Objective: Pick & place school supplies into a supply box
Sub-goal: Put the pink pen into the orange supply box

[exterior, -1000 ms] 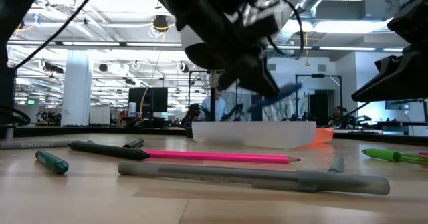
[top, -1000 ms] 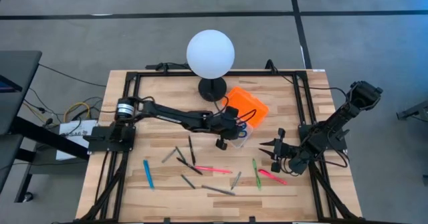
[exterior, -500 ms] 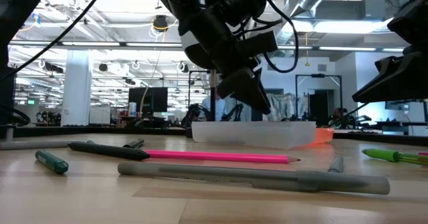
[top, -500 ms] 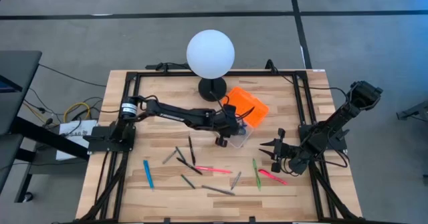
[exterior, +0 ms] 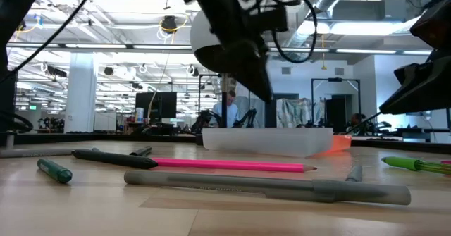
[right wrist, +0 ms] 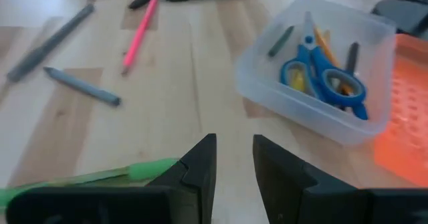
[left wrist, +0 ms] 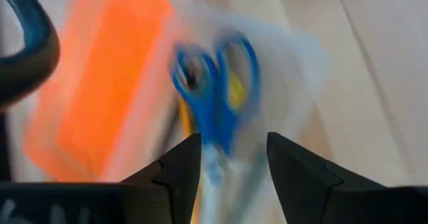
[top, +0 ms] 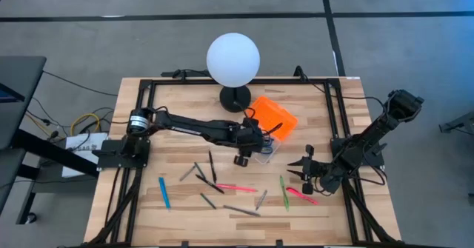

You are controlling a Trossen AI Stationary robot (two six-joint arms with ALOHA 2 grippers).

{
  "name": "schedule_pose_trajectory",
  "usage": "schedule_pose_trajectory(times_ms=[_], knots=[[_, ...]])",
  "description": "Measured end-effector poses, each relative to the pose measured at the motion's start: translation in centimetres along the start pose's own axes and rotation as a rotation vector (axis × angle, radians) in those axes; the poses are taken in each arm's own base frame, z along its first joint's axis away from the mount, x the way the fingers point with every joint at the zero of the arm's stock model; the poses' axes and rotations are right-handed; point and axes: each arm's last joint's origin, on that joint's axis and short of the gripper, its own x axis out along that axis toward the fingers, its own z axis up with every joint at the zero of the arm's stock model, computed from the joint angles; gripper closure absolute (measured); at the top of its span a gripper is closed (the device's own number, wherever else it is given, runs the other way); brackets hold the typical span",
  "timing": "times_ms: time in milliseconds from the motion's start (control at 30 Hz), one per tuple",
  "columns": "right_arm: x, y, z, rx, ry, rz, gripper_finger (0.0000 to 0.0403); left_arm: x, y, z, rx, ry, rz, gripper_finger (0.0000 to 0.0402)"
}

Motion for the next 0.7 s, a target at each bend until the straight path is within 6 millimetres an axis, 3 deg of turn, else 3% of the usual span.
schedule_pose_trajectory(times_ms=[300, 567, 700], knots=[[-1.0, 1.7, 0.3, 0.050, 0.010, 0.202, 0.0310, -5.3, -3.9, -1.9, -0.125, 0.269, -0.061, 0.0237], [-3.7, 4.5, 1.3, 0.038, -0.043, 0.357, 0.0322, -7.6, -9.2, -5.0, -0.137, 0.207, 0.071, 0.0237], [-3.6, 5.1, 1.2, 0.074, -0.019, 0.365, 0.0333, -7.5, -11.3, -7.5, -0.201, 0.114, 0.132, 0.0237]])
